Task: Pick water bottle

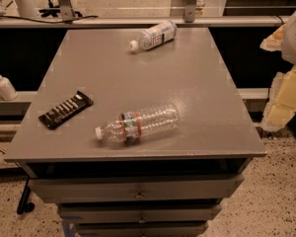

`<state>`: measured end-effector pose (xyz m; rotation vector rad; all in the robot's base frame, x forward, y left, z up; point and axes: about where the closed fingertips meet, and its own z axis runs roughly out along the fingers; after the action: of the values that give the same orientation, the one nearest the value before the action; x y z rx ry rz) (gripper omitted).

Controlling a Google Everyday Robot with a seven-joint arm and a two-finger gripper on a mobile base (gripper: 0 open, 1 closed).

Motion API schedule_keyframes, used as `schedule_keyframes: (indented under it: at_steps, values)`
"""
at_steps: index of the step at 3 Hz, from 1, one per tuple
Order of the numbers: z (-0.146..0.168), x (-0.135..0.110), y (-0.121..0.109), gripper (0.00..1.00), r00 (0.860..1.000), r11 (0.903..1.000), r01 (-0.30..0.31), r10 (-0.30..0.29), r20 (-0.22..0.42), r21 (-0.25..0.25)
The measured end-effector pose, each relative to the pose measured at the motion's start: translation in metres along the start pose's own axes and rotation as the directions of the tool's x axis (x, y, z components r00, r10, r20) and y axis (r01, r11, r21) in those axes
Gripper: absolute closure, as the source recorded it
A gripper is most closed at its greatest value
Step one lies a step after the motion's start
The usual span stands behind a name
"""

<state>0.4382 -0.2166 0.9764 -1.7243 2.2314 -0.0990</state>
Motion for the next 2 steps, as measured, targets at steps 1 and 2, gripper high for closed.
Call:
schedule_keyframes:
  at_steps: [1,2]
  values:
    - [0.0,0.0,0.0,0.0,1.0,1.0,0.0,0.0,0.0,0.0]
    - [0.012,-0.015,0.001,0.0,0.997,0.9998,0.002,0.0,0.078,-0.018]
